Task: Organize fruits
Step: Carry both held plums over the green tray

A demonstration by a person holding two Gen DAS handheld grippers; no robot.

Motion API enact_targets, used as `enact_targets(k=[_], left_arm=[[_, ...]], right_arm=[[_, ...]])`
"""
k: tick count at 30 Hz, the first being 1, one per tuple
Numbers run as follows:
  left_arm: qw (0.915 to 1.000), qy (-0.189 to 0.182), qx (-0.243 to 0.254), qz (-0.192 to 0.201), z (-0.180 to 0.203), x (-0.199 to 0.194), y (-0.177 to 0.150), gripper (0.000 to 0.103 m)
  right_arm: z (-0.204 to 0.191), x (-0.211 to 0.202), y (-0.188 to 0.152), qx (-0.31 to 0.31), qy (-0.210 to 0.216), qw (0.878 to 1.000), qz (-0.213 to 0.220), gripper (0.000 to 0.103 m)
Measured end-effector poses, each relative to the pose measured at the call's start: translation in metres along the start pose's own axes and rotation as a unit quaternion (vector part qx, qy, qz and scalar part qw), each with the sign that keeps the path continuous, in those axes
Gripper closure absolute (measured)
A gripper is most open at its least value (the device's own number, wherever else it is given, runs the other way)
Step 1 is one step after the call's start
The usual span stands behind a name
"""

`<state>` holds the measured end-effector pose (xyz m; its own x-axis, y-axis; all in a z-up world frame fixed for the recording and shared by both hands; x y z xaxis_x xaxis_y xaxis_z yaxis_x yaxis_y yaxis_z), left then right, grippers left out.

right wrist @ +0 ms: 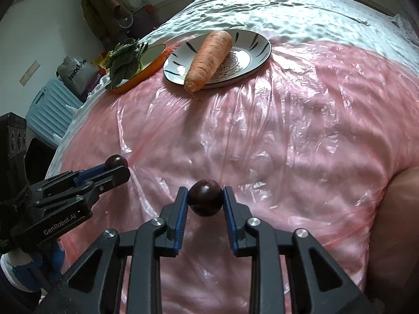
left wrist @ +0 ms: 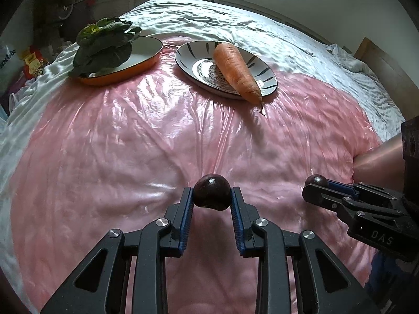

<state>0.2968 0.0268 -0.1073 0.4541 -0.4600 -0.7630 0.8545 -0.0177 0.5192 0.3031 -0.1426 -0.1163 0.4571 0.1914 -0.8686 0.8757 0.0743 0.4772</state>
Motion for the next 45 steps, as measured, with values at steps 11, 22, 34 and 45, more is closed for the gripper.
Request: enact_targets(k=[11,22,34,45], left_arm=[[0.9998,0.008,0.015,0.002,0.016,-0.026,-0.022,0.079],[0.9992,0.006,0.038,-0.010,0.054,-0.047,-0.056,0.079],[0.9974,0.003,0.068,-0.023,0.102,-0.065,-0.084,0.079],[0.9929,-0.022,0.104,-0.053,0.168,-0.064,-0.114,0.079]], right_arm=[[-0.007,-0.031,-0.029,-0.020,-0.003,1.000,0.005,0.058],[-0.003,-0.067,-0.076,-0.022,0.000,1.000,0.001,0.058],[0.015,-0.102,-0.123,-0.034,0.004,0.999,-0.015,0.058],[0.063,-0.140,-0.156,-0.022,-0.013,0.999,-0.022,0.058]])
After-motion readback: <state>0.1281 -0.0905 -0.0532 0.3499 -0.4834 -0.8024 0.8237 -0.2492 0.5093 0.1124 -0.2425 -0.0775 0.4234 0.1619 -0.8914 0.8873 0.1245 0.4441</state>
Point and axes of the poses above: each gripper's, at about its wrist camera, not at the fingertips, and x roughly the way its jaws point, z to its right, y to its top, the point moved 4 cm from there along x, roughly the way its jaws point, and after that the axes turned 14 degrees about -y, right-handed, at the moved point
